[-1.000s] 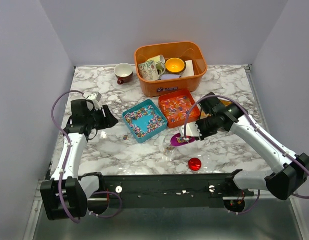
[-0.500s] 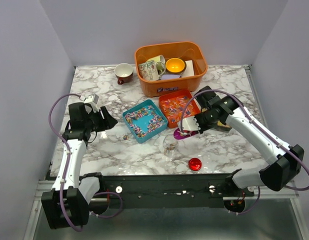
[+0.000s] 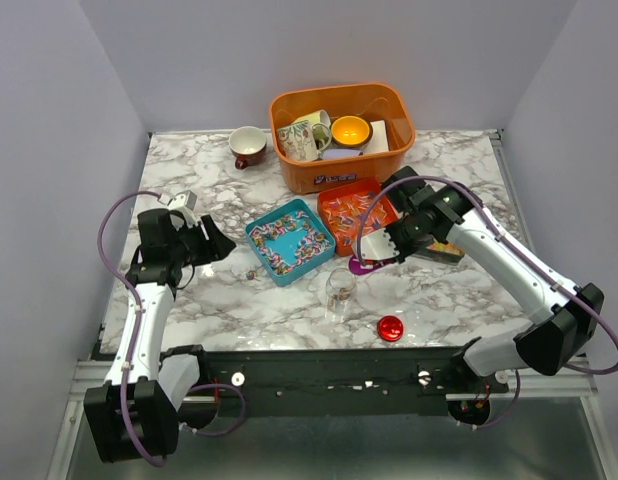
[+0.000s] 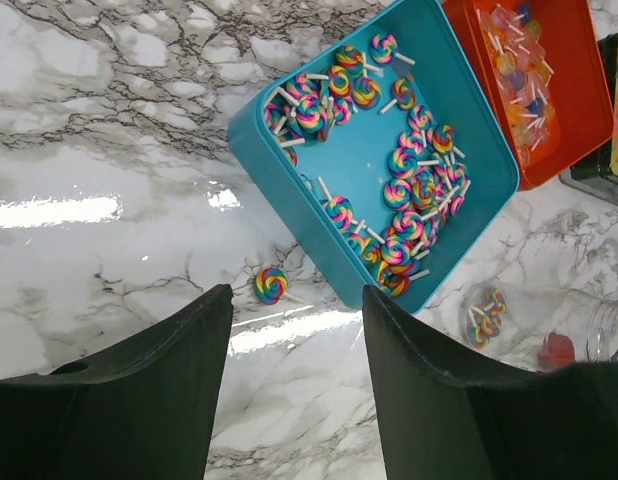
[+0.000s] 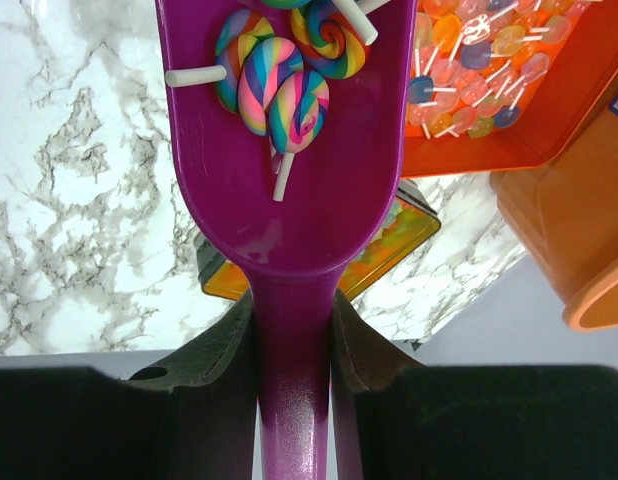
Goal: Pack the candies
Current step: Place the fake candies in the packing bottle.
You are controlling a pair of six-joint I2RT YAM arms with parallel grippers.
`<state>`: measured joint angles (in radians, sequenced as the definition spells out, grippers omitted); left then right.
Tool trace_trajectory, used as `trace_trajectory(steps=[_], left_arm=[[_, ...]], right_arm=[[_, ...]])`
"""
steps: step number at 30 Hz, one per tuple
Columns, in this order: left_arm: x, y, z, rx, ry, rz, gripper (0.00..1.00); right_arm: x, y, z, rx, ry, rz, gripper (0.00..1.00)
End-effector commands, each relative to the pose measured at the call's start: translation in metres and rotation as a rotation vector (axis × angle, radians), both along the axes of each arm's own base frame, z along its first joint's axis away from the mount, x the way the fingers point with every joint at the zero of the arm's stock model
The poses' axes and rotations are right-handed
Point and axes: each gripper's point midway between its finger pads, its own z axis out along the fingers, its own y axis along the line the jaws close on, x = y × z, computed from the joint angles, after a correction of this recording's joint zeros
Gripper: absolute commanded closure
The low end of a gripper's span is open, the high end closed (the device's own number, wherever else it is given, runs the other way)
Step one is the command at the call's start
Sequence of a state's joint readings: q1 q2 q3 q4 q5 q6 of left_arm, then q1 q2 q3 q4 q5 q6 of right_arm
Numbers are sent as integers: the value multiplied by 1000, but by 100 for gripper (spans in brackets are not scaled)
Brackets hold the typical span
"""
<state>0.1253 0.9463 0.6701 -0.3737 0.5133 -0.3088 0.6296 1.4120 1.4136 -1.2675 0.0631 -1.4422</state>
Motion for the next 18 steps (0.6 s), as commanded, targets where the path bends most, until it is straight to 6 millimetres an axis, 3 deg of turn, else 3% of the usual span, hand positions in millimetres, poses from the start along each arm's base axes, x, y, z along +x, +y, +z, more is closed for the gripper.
trace_trajectory(steps=[1,18], left_arm=[[-2,-2,4,-15,-36,-9,36],[-5,0,3,-23,-51,11,36]], right_arm=[[-1,2,9,-41,-5,29,99],[2,8,13,-148,-62,82,99]])
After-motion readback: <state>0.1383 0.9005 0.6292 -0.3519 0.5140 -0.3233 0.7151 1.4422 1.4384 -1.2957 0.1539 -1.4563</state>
